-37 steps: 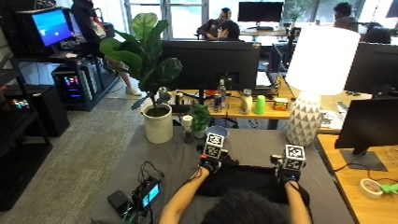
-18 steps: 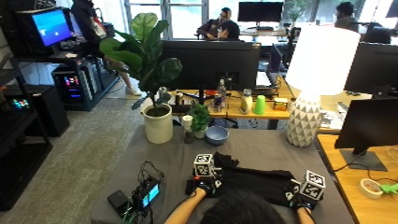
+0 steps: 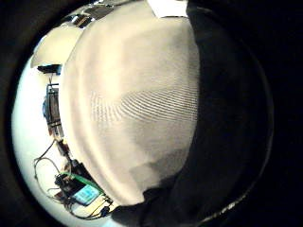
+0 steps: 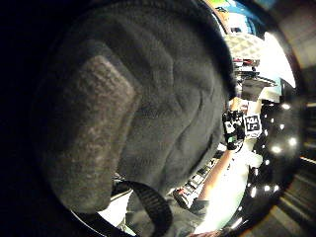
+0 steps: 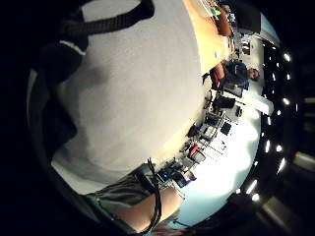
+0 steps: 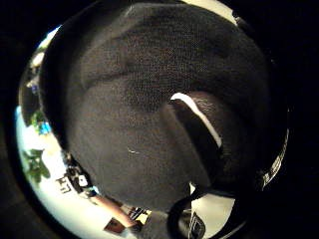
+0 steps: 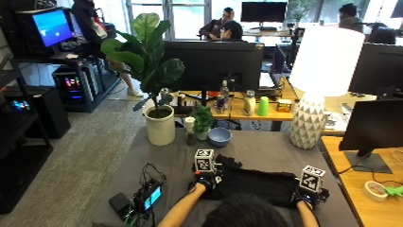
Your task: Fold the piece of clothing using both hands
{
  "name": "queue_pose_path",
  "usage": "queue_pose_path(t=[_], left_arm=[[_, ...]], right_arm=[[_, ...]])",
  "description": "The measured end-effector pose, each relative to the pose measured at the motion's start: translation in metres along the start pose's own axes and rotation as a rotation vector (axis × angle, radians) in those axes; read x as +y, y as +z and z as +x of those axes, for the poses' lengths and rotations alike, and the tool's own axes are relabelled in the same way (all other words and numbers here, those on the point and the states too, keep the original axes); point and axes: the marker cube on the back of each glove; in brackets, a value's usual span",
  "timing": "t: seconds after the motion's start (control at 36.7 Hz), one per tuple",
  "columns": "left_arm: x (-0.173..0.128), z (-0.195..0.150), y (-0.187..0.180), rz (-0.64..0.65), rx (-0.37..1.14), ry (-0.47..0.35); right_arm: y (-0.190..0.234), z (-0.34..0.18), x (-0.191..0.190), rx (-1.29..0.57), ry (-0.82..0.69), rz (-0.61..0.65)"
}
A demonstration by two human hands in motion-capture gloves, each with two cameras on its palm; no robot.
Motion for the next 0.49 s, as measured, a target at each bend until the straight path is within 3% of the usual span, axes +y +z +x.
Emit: queue_pose_path(t=[0.25, 0.49], left_arm=[[0.005, -0.016, -0.036, 0.039, 0.026, 0.002], [0.017, -0.023, -0.046, 0.042, 0.03, 0.02]], right_arm=[[-0.01, -0.021, 0.01, -0.079, -0.04, 0.081], [-0.011, -0.035, 0.015, -0.025, -0.075, 0.199]])
